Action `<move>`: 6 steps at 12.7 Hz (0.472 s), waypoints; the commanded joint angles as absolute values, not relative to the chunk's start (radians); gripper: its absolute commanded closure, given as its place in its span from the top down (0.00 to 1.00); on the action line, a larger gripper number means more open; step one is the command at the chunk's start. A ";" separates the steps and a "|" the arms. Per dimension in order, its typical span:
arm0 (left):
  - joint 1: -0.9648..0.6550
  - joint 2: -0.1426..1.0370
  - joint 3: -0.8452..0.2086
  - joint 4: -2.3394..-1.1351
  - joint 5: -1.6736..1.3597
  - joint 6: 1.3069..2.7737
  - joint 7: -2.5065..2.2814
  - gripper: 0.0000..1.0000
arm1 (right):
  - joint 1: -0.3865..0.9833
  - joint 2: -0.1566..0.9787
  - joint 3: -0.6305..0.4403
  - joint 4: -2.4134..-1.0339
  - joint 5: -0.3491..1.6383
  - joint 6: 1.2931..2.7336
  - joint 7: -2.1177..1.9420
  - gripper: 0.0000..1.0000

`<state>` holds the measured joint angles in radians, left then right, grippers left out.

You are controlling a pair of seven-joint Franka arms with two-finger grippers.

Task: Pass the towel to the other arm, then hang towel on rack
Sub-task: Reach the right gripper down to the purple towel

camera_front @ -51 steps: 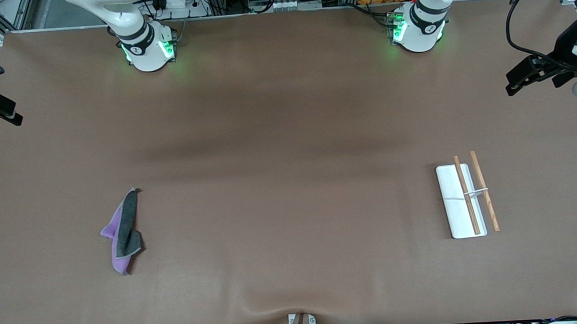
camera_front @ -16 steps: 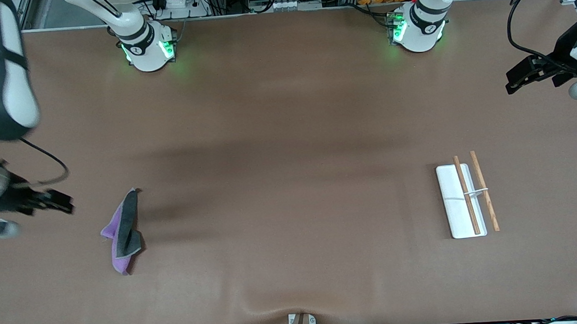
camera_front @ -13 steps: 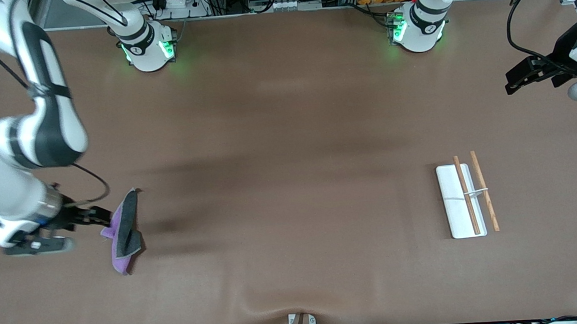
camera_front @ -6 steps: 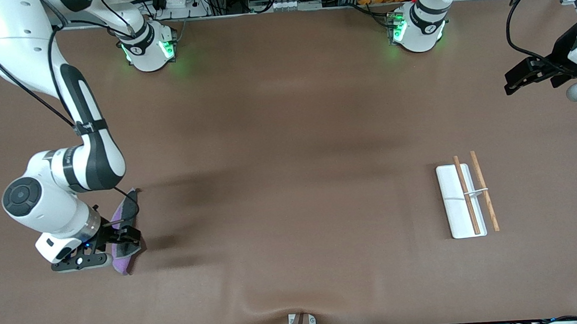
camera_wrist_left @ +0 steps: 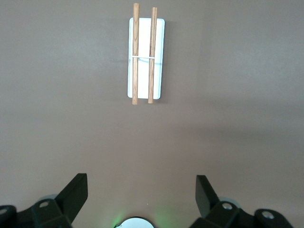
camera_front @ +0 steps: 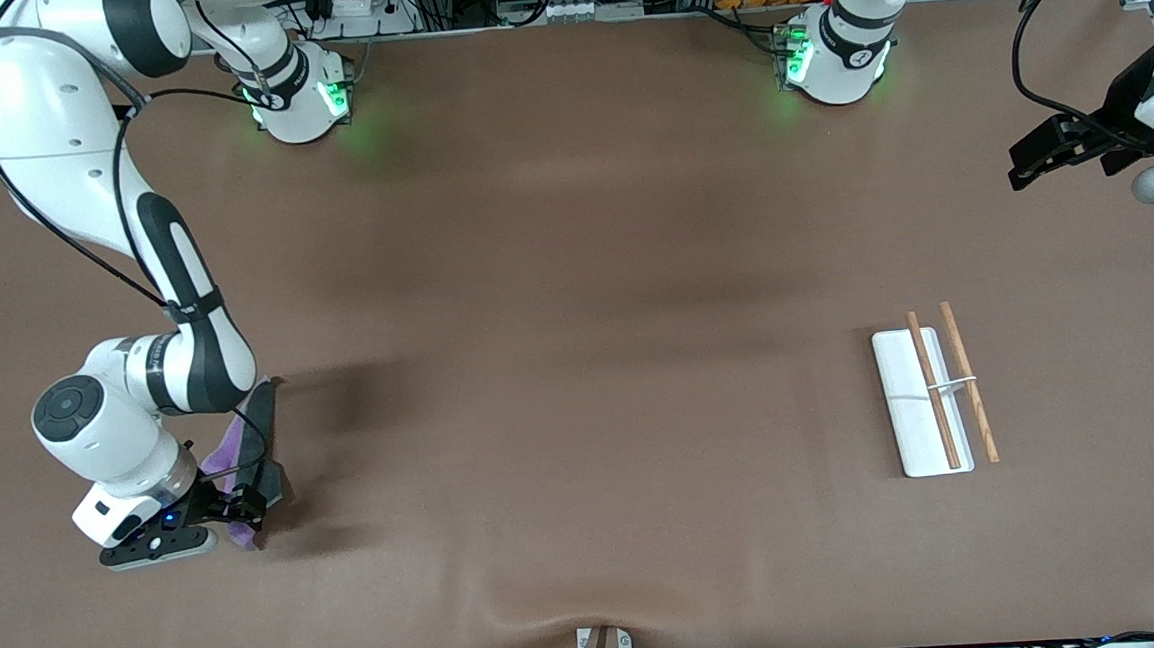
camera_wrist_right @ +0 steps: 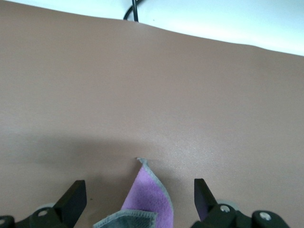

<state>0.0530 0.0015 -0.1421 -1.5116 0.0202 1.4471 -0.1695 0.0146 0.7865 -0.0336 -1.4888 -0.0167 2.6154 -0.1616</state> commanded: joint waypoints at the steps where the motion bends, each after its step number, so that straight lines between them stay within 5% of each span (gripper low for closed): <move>1: 0.058 -0.006 -0.147 -1.514 0.037 1.437 -0.149 1.00 | -0.006 0.847 -0.023 -1.434 -0.029 2.612 -0.112 1.00; 6: 0.058 -0.006 -0.147 -1.514 0.037 1.437 -0.149 1.00 | 0.002 0.862 -0.025 -1.436 -0.029 2.602 0.063 1.00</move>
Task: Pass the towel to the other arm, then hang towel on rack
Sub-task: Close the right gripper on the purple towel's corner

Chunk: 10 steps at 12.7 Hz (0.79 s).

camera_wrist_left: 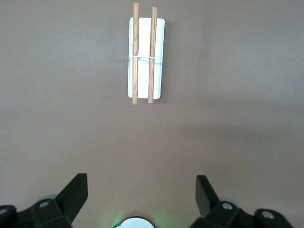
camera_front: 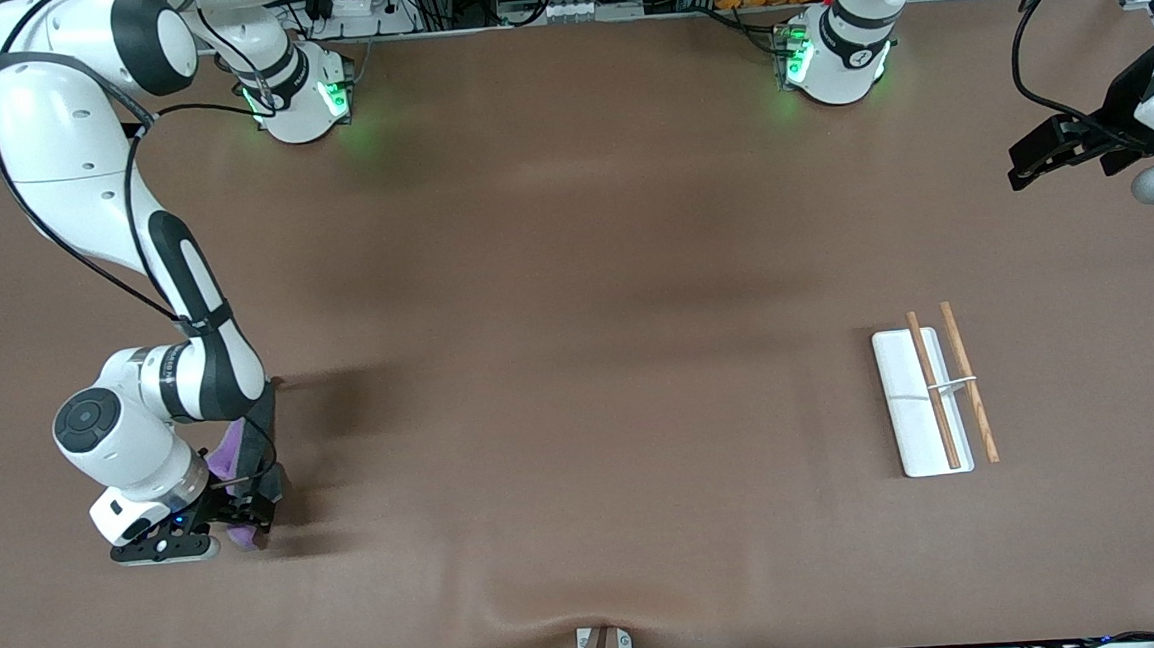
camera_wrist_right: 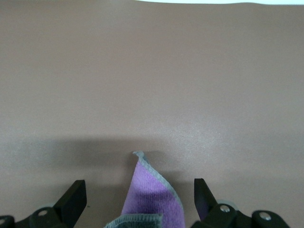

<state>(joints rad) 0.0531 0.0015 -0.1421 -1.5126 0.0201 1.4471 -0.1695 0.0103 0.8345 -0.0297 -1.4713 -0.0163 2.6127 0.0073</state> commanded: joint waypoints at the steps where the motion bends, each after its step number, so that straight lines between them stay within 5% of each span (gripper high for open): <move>1: 0.058 -0.006 -0.147 -1.513 0.037 1.437 -0.149 1.00 | 0.002 0.865 -0.025 -1.437 -0.028 2.602 0.080 1.00; 5: 0.058 -0.006 -0.147 -1.513 0.037 1.439 -0.149 1.00 | -0.005 0.864 -0.025 -1.445 -0.020 2.571 0.097 1.00; 6: 0.058 -0.006 -0.147 -1.513 0.037 1.439 -0.149 1.00 | -0.006 0.864 -0.025 -1.445 -0.021 2.559 0.095 0.86; 7: 0.058 -0.006 -0.147 -1.513 0.037 1.439 -0.149 1.00 | -0.011 0.864 -0.025 -1.445 -0.020 2.559 0.095 0.61; 8: 0.058 -0.006 -0.147 -1.513 0.037 1.439 -0.149 1.00 | -0.015 0.864 -0.023 -1.445 -0.020 2.559 0.094 0.10; 10: 0.058 -0.006 -0.147 -1.513 0.037 1.437 -0.149 1.00 | -0.018 0.865 -0.023 -1.445 -0.018 2.559 0.095 0.00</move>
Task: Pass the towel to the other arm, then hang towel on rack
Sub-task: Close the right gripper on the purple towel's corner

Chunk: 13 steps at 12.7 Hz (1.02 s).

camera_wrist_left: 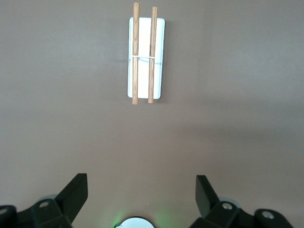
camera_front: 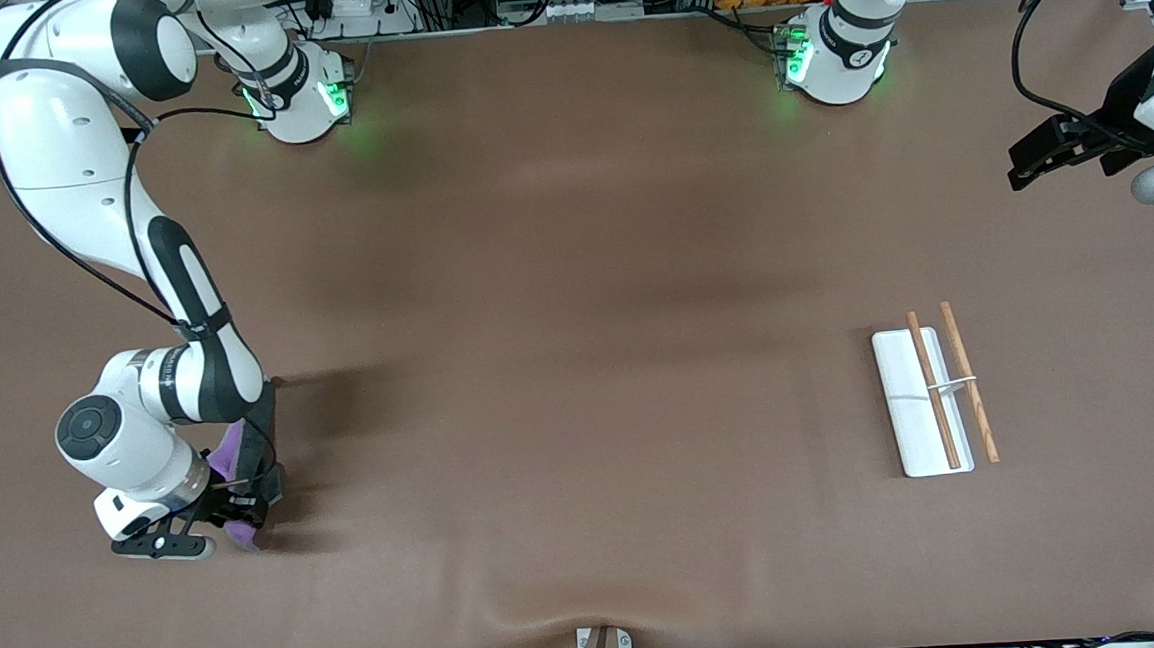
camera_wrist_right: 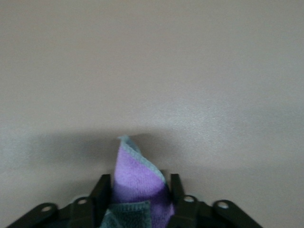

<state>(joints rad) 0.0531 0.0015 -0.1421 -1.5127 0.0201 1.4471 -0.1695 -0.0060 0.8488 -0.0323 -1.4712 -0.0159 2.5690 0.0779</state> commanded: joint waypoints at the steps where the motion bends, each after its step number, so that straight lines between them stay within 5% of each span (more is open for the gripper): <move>1: 0.058 -0.006 -0.147 -1.513 0.037 1.439 -0.149 1.00 | -0.017 0.864 -0.023 -1.442 -0.018 2.559 0.095 0.00; 9: 0.058 -0.006 -0.147 -1.517 0.037 1.439 -0.149 1.00 | 0.012 0.781 -0.002 -1.413 -0.029 2.540 -0.118 0.00; 13: 0.058 -0.005 -0.147 -1.516 0.037 1.440 -0.149 1.00 | 0.021 0.765 0.058 -1.246 0.047 2.242 -0.106 0.00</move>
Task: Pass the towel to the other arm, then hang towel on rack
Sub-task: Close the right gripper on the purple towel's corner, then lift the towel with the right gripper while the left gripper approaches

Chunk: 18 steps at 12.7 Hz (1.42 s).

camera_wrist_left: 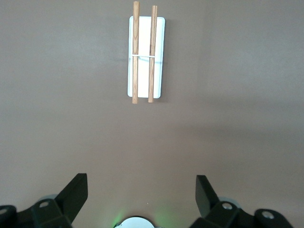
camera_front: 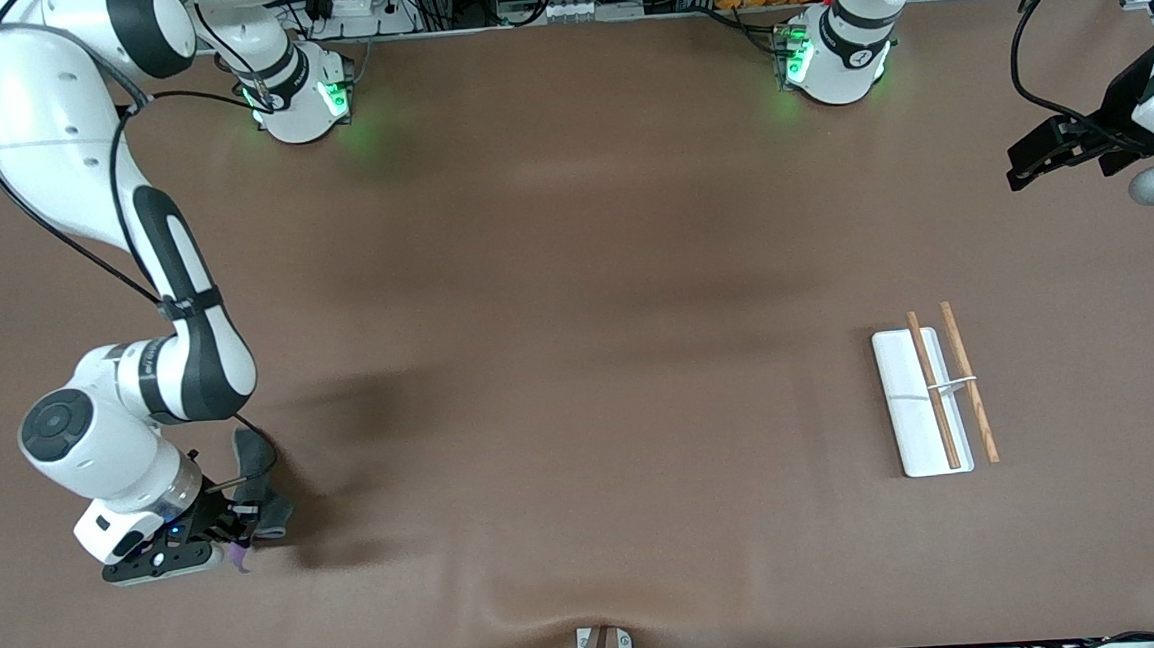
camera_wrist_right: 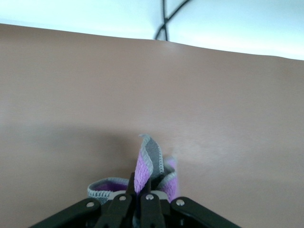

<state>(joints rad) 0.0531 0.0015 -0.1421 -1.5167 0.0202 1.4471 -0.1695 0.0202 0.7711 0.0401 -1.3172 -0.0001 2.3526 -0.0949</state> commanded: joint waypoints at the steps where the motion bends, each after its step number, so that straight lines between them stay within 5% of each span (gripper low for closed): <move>1: 0.057 -0.003 -0.147 -1.516 0.037 1.443 -0.149 1.00 | 0.043 0.756 0.057 -1.223 0.067 2.199 -0.104 0.00; 7: 0.054 0.014 -0.150 -1.511 0.035 1.466 -0.155 1.00 | 0.228 0.612 0.052 -1.226 0.071 2.111 -0.088 0.00; 18: -0.017 0.149 -0.160 -1.505 -0.086 1.667 -0.395 1.00 | 0.592 0.603 0.054 -1.200 0.067 2.129 0.393 0.00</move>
